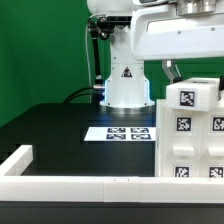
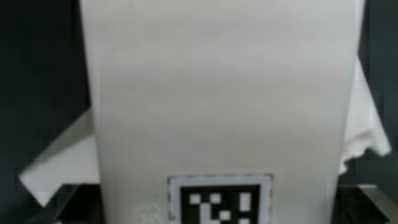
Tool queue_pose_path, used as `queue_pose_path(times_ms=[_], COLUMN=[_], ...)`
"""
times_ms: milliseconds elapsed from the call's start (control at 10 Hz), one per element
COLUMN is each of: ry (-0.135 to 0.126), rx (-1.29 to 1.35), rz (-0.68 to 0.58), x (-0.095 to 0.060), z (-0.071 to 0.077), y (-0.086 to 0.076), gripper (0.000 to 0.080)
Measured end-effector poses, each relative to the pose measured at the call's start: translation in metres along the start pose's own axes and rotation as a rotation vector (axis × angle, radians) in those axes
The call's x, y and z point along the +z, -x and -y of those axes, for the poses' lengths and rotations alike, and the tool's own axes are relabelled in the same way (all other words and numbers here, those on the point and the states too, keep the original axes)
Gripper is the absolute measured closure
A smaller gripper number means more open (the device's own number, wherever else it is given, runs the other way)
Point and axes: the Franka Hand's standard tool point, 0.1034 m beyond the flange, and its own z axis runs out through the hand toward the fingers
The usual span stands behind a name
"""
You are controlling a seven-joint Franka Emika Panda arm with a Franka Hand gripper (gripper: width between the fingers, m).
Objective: Assemble cabinet
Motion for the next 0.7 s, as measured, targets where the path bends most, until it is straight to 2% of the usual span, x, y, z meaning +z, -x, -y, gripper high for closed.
queue_pose_path(times_ms=[100, 600, 700], ry=[-0.022, -0.024, -0.038], rx=[0.128, 0.423, 0.586], rz=[0.000, 0.005, 0.024], x=[-0.0008, -0.0007, -0.0004], z=[-0.0010, -0.0006, -0.0007], y=[0.0003, 0.0003, 0.0004], gripper=[0.0246, 0.0246, 0.0246])
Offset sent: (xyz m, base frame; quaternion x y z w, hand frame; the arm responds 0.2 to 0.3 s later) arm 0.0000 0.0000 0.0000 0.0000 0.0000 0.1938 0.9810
